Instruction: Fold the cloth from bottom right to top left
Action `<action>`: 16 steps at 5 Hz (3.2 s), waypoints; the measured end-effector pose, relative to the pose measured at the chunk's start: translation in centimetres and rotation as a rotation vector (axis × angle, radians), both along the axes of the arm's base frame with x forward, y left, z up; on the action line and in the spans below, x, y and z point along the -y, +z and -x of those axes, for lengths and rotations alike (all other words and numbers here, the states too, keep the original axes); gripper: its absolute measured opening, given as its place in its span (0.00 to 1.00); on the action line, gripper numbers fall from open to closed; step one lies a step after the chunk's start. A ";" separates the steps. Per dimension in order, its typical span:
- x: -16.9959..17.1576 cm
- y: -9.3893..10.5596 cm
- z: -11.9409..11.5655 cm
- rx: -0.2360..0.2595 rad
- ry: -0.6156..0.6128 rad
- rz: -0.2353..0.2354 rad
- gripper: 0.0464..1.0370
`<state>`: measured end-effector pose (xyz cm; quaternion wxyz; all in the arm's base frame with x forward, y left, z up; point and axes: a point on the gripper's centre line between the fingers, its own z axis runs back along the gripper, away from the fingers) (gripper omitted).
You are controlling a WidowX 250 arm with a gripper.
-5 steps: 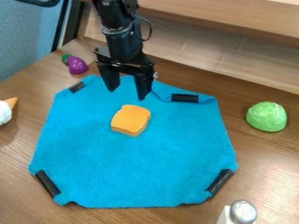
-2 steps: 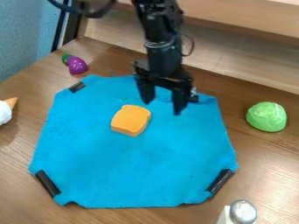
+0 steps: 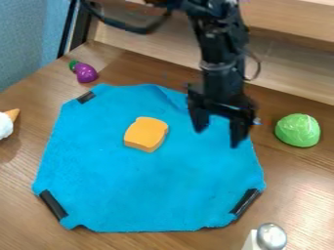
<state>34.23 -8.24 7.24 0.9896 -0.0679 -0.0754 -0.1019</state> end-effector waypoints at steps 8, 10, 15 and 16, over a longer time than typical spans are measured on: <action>5.7 -5.0 5.1 -0.076 -0.166 -0.111 0.65; 5.4 -4.9 5.0 -0.085 -0.155 -0.110 0.13; -10.8 2.7 1.6 0.025 0.258 -0.043 0.01; -14.8 3.0 2.3 0.033 0.352 -0.043 0.01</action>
